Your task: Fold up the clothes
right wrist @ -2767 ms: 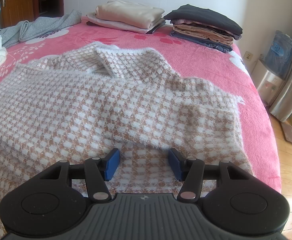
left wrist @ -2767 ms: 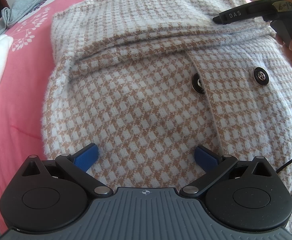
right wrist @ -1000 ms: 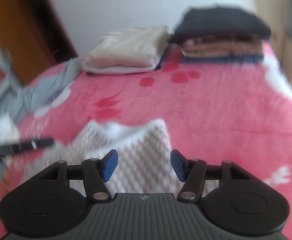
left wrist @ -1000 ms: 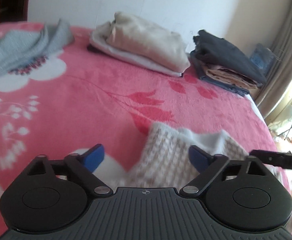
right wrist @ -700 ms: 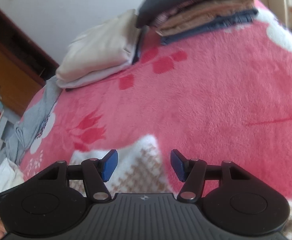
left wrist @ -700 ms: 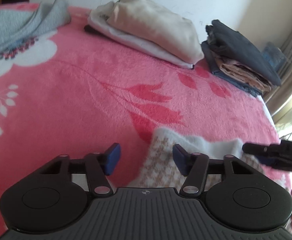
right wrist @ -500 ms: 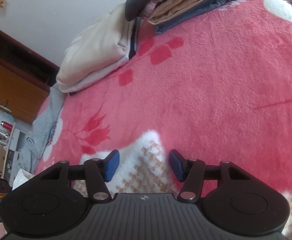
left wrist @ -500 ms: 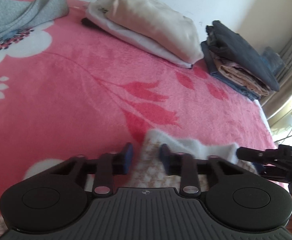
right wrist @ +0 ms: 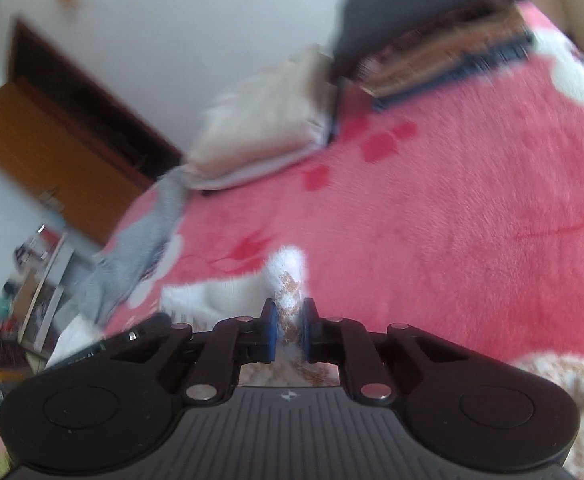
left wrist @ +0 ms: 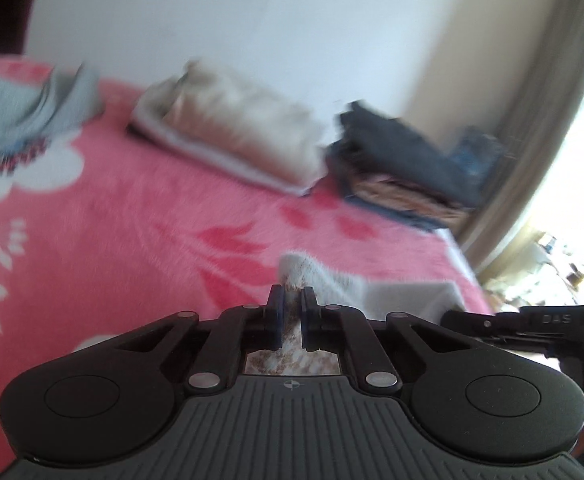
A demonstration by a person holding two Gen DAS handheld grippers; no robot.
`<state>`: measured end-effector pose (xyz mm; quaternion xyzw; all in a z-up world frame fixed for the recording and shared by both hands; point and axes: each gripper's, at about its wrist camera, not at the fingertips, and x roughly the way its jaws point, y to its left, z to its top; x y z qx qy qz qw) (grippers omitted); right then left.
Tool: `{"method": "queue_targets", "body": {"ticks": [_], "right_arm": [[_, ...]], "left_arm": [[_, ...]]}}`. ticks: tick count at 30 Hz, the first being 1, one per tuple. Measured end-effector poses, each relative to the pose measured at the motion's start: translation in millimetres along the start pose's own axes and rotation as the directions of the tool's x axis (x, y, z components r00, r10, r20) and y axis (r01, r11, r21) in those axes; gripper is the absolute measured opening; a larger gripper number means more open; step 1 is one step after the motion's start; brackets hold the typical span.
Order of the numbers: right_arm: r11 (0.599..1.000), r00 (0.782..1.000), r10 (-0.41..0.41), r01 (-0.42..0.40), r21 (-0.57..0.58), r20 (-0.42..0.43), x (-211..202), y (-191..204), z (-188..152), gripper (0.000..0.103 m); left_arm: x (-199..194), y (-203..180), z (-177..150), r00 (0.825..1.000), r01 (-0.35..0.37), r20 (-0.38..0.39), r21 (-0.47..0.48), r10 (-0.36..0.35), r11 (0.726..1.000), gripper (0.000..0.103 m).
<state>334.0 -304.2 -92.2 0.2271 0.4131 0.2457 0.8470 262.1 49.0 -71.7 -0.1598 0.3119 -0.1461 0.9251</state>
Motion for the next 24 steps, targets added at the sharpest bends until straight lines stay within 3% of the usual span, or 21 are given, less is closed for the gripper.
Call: {"method": "queue_targets", "body": {"ticks": [2, 5, 8, 11, 12, 15, 16, 19, 20, 22, 23, 24], "right_arm": [[0.987, 1.0, -0.01, 0.012, -0.159, 0.017, -25, 22, -15, 0.013], [0.913, 0.999, -0.015, 0.028, -0.407, 0.034, -61, 55, -46, 0.013], [0.787, 0.998, -0.047, 0.055, -0.615, 0.03, -90, 79, -98, 0.014], [0.651, 0.987, -0.16, 0.108, -0.752, 0.003, -85, 87, -153, 0.017], [0.598, 0.977, -0.213, 0.13, -0.791, 0.0, -76, 88, -171, 0.019], [0.4, 0.933, -0.354, 0.216, -0.891, 0.067, -48, 93, -214, 0.019], [0.368, 0.927, -0.361, 0.238, -0.899, 0.098, -47, 95, -219, 0.019], [0.381, 0.916, -0.381, 0.278, -0.882, 0.124, -57, 101, -215, 0.02], [0.406, 0.918, -0.376, 0.284, -0.868, 0.124, -65, 100, -210, 0.021], [0.475, 0.922, -0.367, 0.302, -0.827, 0.125, -81, 97, -201, 0.023], [0.532, 0.926, -0.357, 0.312, -0.787, 0.125, -91, 94, -193, 0.024], [0.613, 0.935, -0.333, 0.315, -0.725, 0.125, -101, 89, -184, 0.024]], "left_arm": [[-30, -8, -6, 0.999, 0.05, 0.007, 0.081, -0.051, 0.995, 0.006], [-75, -21, -30, 0.994, 0.105, -0.013, 0.255, -0.105, 0.961, 0.006], [-103, -28, -72, 0.987, 0.156, -0.108, 0.41, -0.122, 0.899, 0.006], [-101, -30, -120, 0.963, 0.177, -0.266, 0.5, -0.045, 0.847, 0.007], [-97, -29, -132, 0.959, 0.161, -0.285, 0.515, -0.009, 0.842, 0.008], [-100, -18, -139, 0.967, 0.118, -0.254, 0.449, 0.0, 0.886, 0.008], [-102, -14, -137, 0.969, 0.111, -0.247, 0.415, -0.006, 0.903, 0.01], [-111, 5, -124, 0.978, 0.078, -0.209, 0.296, -0.015, 0.952, 0.016], [-114, 11, -119, 0.98, 0.065, -0.198, 0.251, -0.014, 0.966, 0.019], [-114, 26, -106, 0.984, 0.036, -0.175, 0.126, -0.013, 0.991, 0.029], [-113, 34, -98, 0.986, 0.023, -0.164, 0.052, -0.014, 0.998, 0.033], [-110, 41, -91, 0.988, 0.012, -0.151, -0.029, -0.017, 0.999, 0.039]]}}
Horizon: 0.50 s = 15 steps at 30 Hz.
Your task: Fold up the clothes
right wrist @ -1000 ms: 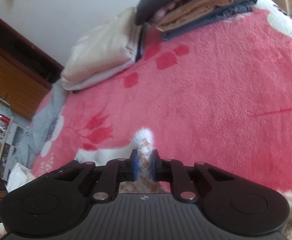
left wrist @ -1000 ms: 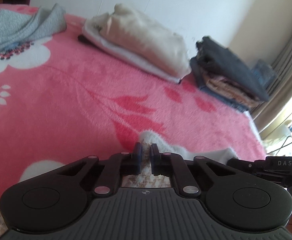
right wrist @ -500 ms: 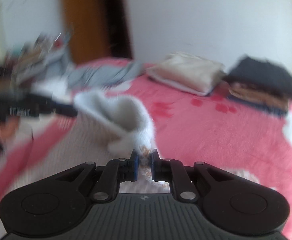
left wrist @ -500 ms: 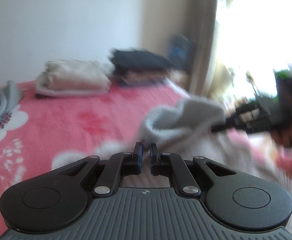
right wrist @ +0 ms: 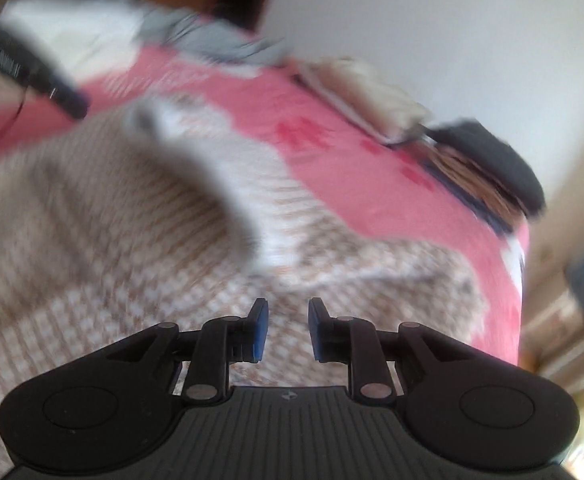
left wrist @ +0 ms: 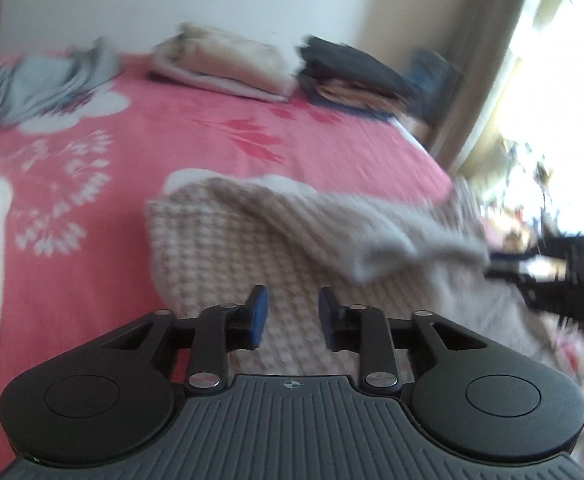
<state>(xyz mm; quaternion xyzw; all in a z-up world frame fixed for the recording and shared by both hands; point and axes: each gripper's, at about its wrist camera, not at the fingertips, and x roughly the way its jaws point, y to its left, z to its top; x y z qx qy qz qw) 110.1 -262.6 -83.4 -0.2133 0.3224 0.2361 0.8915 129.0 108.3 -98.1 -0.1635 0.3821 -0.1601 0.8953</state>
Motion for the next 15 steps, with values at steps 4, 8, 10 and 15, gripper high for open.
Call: {"method": "queue_targets", "body": {"ticks": [4, 8, 10, 15], "right_arm": [[0.879, 0.993, 0.084, -0.115, 0.462, 0.089, -13, -59, 2, 0.044], [0.504, 0.952, 0.245, -0.286, 0.815, 0.183, 16, -104, -9, 0.058], [0.313, 0.924, 0.324, -0.306, 0.899, 0.202, 40, -112, -19, 0.069], [0.158, 0.891, 0.409, -0.282, 0.946, 0.198, 74, -109, -32, 0.071]], "left_arm": [[24, 30, 25, 0.993, 0.114, 0.001, -0.359, -0.122, 0.926, 0.044], [61, 21, 32, 0.971, 0.159, -0.096, -0.431, -0.22, 0.888, 0.045], [75, 10, 31, 0.965, 0.146, -0.145, -0.405, -0.221, 0.903, 0.046], [96, 0, 18, 0.953, 0.125, -0.209, -0.389, -0.219, 0.913, 0.042]]}}
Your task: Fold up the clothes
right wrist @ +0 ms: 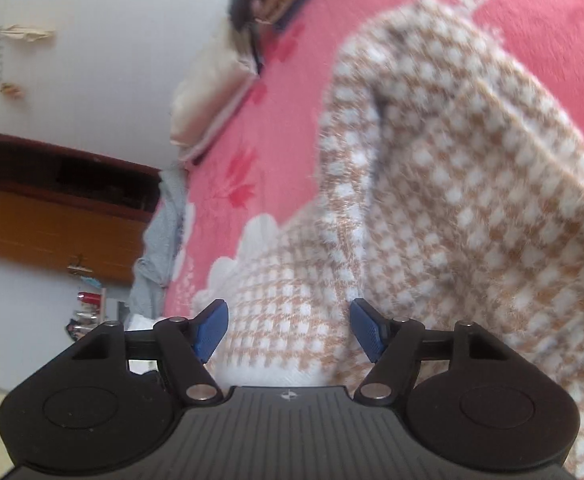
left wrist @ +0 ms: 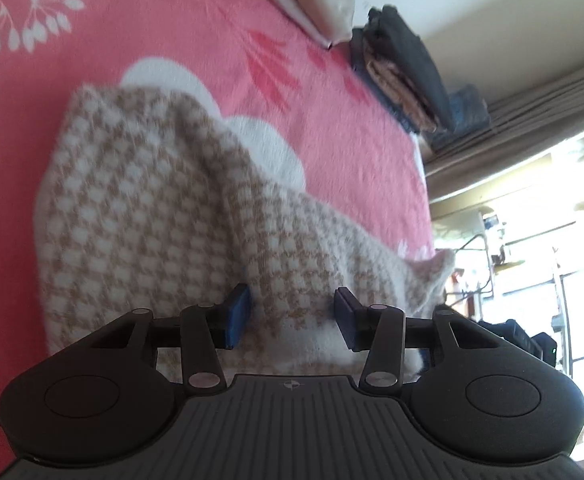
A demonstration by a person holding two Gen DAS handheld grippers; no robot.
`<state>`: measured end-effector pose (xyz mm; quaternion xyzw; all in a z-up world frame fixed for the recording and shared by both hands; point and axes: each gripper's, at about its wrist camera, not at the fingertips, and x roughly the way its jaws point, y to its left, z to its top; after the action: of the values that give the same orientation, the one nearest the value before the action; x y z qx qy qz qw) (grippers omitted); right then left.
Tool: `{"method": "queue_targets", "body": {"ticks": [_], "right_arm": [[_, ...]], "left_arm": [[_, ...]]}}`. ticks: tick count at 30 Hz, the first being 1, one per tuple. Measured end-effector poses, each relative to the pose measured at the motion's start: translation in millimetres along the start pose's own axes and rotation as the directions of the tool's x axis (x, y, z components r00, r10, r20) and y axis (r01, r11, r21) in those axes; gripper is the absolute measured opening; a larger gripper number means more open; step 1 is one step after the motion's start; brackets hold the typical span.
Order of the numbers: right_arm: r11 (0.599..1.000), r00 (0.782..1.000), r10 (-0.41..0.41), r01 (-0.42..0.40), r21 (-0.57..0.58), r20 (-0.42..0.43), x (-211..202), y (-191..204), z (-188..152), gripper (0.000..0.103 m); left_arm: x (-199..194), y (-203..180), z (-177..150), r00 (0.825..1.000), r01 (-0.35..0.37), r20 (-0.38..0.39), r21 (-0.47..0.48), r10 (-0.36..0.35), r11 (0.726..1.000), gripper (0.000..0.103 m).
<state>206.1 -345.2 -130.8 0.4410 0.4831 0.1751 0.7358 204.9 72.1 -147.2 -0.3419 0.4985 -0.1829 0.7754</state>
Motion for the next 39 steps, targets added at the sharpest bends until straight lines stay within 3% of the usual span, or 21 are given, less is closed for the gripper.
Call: {"method": "queue_targets", "body": {"ticks": [6, 9, 14, 16, 20, 24, 27, 29, 32, 35, 39], "right_arm": [[0.999, 1.0, -0.024, 0.023, 0.046, 0.02, -3, -12, 9, 0.06], [0.997, 1.0, 0.003, -0.005, 0.083, 0.023, -3, -20, 11, 0.061], [0.997, 0.997, 0.023, -0.016, 0.078, -0.078, 17, -16, 9, 0.063], [0.998, 0.995, 0.027, -0.021, 0.058, -0.098, 23, -12, 3, 0.061], [0.999, 0.999, -0.023, 0.021, -0.043, -0.047, 26, -7, 6, 0.025], [0.986, 0.999, -0.033, 0.038, -0.161, 0.039, 36, 9, 29, 0.017], [0.964, 0.995, -0.05, 0.071, -0.256, 0.088, 39, 24, 47, 0.016], [0.971, 0.997, -0.045, 0.058, -0.23, 0.062, 36, 15, 46, 0.015], [0.955, 0.996, -0.079, 0.089, -0.284, 0.044, 35, -2, 32, 0.015], [0.973, 0.998, -0.04, 0.049, -0.226, 0.044, 39, -24, 25, 0.014], [0.964, 0.997, -0.031, 0.049, -0.261, 0.072, 31, -20, 12, 0.015]], "left_arm": [[1, 6, 0, 1.0, 0.029, 0.003, -0.025, -0.029, 0.999, 0.04], [-1, 8, 2, 0.999, 0.043, 0.008, -0.044, -0.043, 0.998, 0.041], [0, 11, -2, 0.997, 0.08, 0.013, -0.069, -0.079, 0.994, 0.04], [-1, 10, -5, 0.996, 0.082, 0.021, -0.049, -0.081, 0.995, 0.031], [4, -1, 0, 0.996, 0.062, 0.056, 0.026, -0.064, 0.998, 0.02], [14, -14, 16, 0.991, 0.076, 0.105, 0.032, -0.079, 0.997, 0.017], [18, -16, 16, 0.992, 0.068, 0.102, 0.046, -0.072, 0.997, 0.017], [19, -12, 10, 0.996, 0.046, 0.078, 0.081, -0.052, 0.996, 0.017], [24, -6, 3, 0.998, 0.012, 0.061, 0.135, -0.021, 0.991, 0.017], [24, -7, 1, 0.997, -0.01, 0.076, 0.201, -0.006, 0.98, 0.017], [20, -9, 1, 0.996, -0.019, 0.092, 0.23, -0.002, 0.973, 0.016]]}}
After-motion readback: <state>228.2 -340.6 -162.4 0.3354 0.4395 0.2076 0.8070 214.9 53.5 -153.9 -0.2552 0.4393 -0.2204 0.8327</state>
